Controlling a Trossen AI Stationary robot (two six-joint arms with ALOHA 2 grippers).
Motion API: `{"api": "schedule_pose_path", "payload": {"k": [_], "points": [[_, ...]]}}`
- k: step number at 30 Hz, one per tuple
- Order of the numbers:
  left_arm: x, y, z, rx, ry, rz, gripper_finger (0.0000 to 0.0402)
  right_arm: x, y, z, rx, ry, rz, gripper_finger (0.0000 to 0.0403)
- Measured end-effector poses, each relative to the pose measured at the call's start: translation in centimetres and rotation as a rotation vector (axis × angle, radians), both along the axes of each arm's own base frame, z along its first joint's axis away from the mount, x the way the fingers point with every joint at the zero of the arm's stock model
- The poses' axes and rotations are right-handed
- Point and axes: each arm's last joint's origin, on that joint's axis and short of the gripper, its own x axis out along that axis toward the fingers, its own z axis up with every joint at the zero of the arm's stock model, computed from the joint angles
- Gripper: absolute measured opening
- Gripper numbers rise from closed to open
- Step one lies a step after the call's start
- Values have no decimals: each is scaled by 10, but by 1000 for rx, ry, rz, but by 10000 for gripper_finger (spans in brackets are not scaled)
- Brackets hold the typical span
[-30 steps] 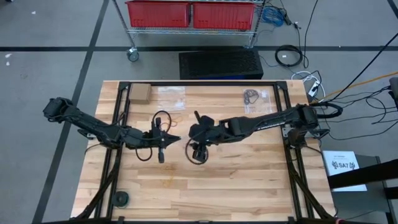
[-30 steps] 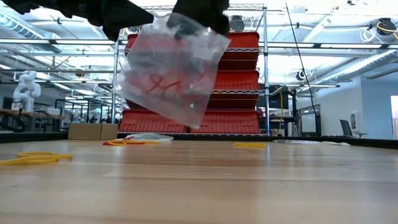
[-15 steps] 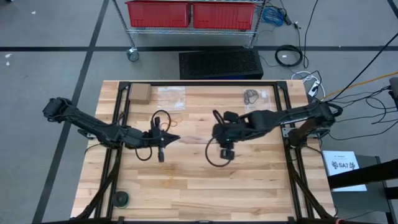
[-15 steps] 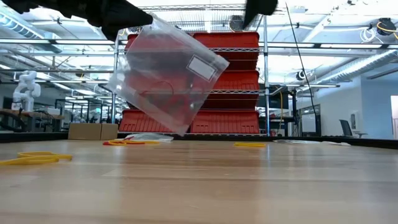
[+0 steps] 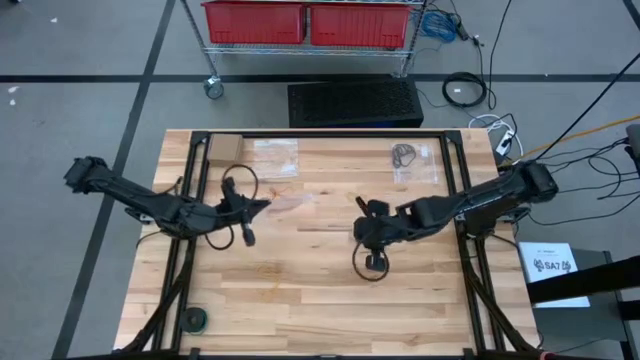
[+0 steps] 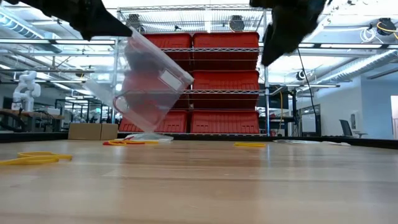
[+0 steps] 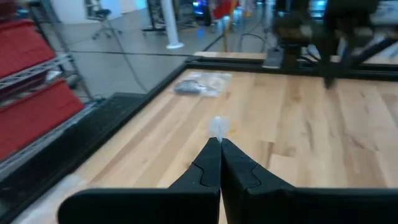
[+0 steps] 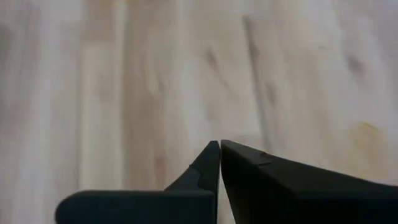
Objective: Sort rubber bands
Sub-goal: Put the red rubber band into the bottom right transparent zip lock bag
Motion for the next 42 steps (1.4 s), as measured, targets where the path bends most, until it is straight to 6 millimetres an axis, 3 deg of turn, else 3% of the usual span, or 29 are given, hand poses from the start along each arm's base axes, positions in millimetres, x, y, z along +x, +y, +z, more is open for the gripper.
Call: {"api": "schedule_pose_path", "payload": {"k": [5, 9, 13, 18, 28, 35, 42], "points": [[-15, 4, 8, 19, -29, 74, 0, 7, -8, -49, 182, -280, 55, 2], [-27, 9, 13, 28, -54, 127, 0, 21, -18, -73, 231, -418, 5, 5], [-37, 15, 21, 58, -93, 175, 0, 44, -27, -85, 236, -473, -44, 17], [-53, 21, 31, 68, -152, 207, 0, 88, -42, -93, 225, -500, -96, 49], [-74, 30, 36, 76, -187, 211, 0, 177, -98, -106, 170, -536, -273, 128], [-75, 30, 29, 52, -142, 214, 0, 213, -124, -140, 137, -487, -343, 149], [-75, 30, 28, 51, -142, 214, 0, 228, -133, -144, 45, -521, -444, 149]]}}
